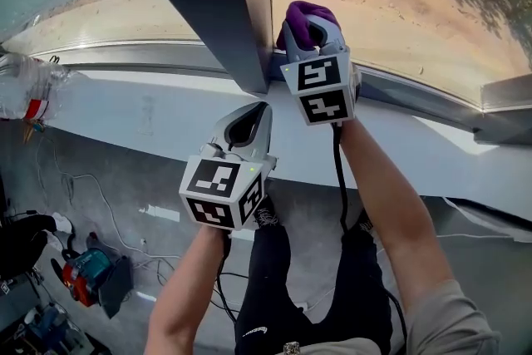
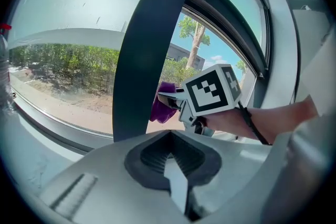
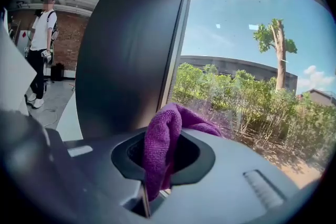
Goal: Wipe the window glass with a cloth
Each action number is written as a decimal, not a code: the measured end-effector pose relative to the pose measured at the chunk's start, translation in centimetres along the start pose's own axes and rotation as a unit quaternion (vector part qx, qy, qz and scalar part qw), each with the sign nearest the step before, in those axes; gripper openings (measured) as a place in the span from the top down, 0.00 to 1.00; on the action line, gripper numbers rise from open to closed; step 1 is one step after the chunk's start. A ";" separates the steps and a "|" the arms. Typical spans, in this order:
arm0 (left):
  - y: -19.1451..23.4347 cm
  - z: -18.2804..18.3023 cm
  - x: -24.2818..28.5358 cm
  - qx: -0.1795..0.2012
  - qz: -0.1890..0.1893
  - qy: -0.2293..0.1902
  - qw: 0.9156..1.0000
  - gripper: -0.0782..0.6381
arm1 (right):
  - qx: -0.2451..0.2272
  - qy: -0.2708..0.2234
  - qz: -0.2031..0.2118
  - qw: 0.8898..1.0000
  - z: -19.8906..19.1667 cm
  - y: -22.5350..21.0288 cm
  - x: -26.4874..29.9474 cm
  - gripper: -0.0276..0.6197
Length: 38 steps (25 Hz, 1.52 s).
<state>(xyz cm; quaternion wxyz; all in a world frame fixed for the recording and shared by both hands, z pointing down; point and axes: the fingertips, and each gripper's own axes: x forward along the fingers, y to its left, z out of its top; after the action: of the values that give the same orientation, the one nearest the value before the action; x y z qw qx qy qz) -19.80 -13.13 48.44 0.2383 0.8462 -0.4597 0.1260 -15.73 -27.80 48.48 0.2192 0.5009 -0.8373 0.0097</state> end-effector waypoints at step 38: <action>-0.6 -5.2 4.7 0.012 -0.007 0.042 0.999 0.89 | 0.006 -0.002 0.070 0.998 -8.9 -0.3 1.6 0.84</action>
<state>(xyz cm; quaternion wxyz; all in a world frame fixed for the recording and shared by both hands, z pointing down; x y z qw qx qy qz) -16.66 -13.53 54.78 0.2479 0.8462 -0.4417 0.1654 -12.93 -27.18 57.05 0.2135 0.4422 -0.8706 0.0290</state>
